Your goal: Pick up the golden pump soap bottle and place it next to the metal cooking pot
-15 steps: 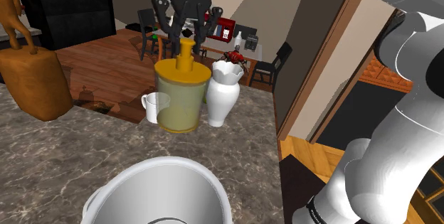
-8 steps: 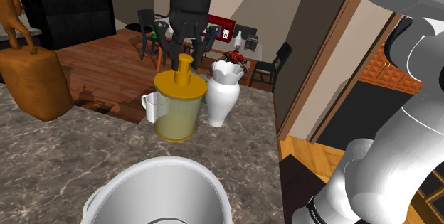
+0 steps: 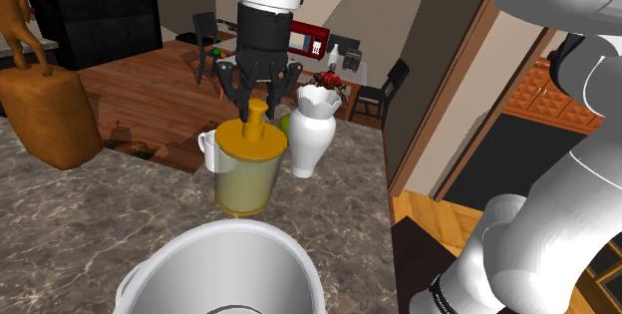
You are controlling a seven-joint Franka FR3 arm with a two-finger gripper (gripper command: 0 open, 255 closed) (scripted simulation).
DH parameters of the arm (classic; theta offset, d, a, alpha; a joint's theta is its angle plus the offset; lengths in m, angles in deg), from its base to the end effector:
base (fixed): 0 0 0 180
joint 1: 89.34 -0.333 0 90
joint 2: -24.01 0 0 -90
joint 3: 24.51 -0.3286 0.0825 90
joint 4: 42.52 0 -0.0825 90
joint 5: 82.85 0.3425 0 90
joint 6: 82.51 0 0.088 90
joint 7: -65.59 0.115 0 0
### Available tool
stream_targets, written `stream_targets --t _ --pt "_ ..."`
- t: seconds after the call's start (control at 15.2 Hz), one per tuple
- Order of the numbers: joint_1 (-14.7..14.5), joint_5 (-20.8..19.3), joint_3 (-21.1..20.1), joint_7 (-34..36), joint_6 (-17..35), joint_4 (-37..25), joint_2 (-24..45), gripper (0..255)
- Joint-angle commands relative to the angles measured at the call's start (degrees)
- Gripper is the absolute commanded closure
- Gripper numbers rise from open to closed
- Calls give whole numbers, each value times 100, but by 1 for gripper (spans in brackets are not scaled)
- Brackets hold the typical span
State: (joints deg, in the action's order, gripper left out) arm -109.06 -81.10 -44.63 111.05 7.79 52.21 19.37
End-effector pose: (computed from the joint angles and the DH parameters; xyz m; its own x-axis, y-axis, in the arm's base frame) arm 0.3676 0.3214 0.6319 0.9951 -0.0992 -0.0028 -0.0992 -0.9951 -0.0010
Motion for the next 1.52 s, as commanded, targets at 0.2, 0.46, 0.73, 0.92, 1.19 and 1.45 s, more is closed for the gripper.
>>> stream_targets --t 0.2,0.46,0.73,0.92,1.19,1.45 --pt "9 33 18 -45 417 505 -101 255" --pt "7 49 18 -58 731 861 -144 255" --pt "3 58 15 -66 1042 1191 -164 255" --pt "0 61 11 -68 1273 1423 -166 255" --pt "-5 59 3 -66 1580 1713 -148 255" --pt "-10 50 -7 -59 1885 1982 -110 255"
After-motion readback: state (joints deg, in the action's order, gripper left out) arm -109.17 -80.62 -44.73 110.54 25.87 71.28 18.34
